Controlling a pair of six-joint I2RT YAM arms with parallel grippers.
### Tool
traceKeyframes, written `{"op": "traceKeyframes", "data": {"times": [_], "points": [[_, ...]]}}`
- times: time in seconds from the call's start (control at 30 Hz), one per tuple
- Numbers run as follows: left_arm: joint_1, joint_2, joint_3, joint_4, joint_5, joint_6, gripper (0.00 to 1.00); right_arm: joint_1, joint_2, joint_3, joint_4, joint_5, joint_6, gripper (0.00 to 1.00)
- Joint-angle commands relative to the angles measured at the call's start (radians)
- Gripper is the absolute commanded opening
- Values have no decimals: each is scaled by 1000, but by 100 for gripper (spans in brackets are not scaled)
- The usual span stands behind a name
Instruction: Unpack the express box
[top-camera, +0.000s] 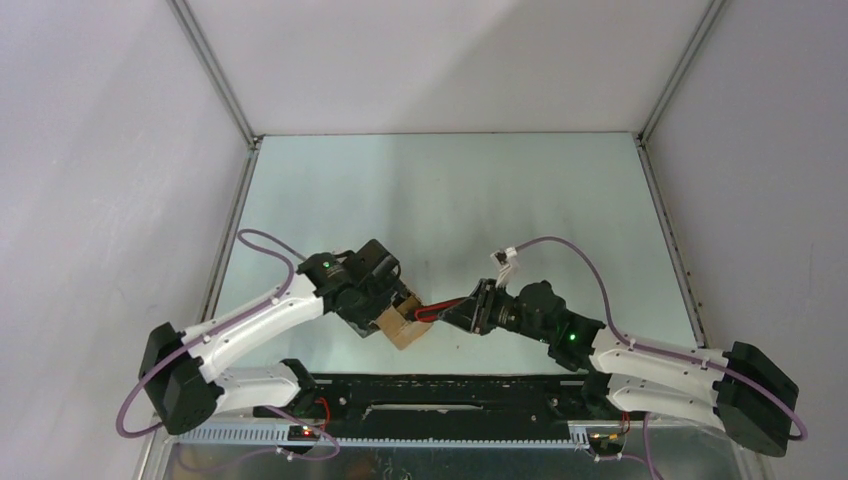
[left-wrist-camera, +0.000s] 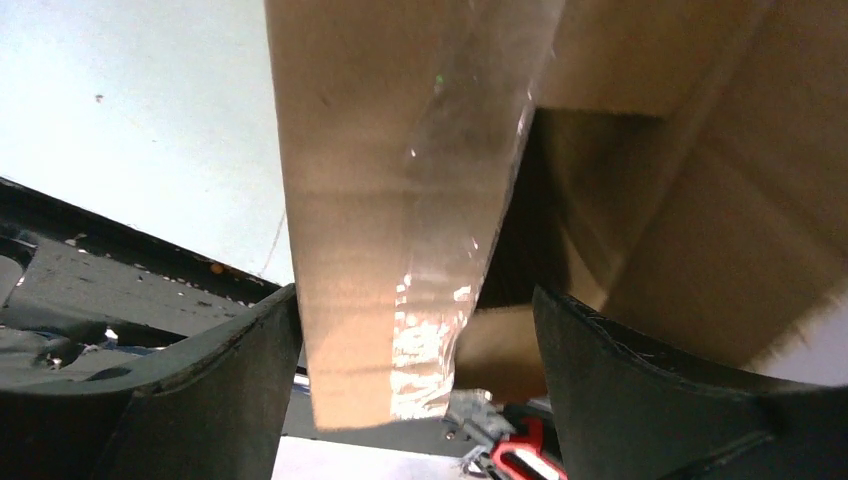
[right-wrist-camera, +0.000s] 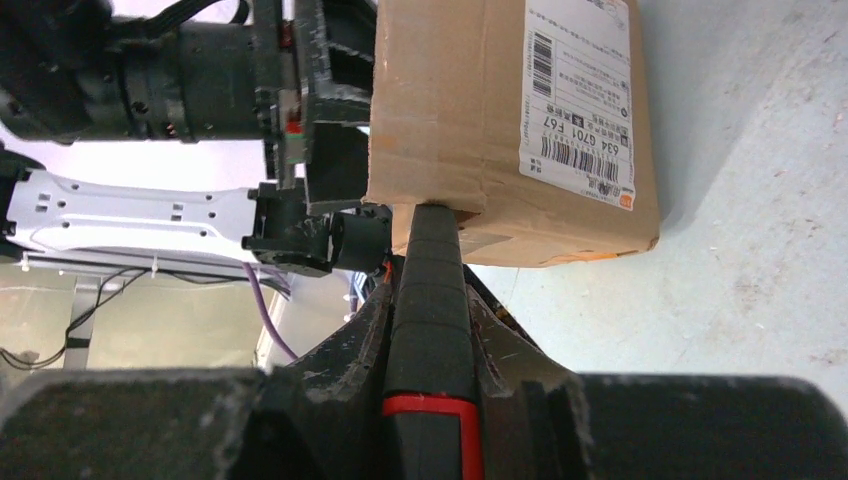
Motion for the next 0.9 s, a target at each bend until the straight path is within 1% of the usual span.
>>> {"op": "traceKeyframes", "data": {"times": [0.0,0.07,0.17,0.3,0.43,0.5,0.53,0.6,0.7,0.87], "points": [[14,50,49,-54,8,-22,85,43,6,-18,48,-80,-19,0],[19,59,51,-75,9,-26,85,63,4,-19,42,-60,-30,0],[21,55,53,-84,5,-33,81,80,-5,-20,27,-23,-34,0],[24,56,68,-112,2,-27,71,89,-36,-20,-25,38,-47,0],[24,51,79,-114,9,-28,50,86,-72,-19,-66,71,-49,0],[24,52,96,-123,9,-26,42,85,-79,-19,-82,78,-36,0],[24,53,105,-130,10,-26,36,84,-79,-18,-90,77,-28,0],[24,56,115,-123,13,-18,31,84,-78,-19,-95,84,-20,0],[24,40,104,-86,16,-16,27,86,-69,-17,-94,86,12,0],[24,-6,70,-34,-3,-23,25,92,-64,-24,-101,106,68,0]]}}
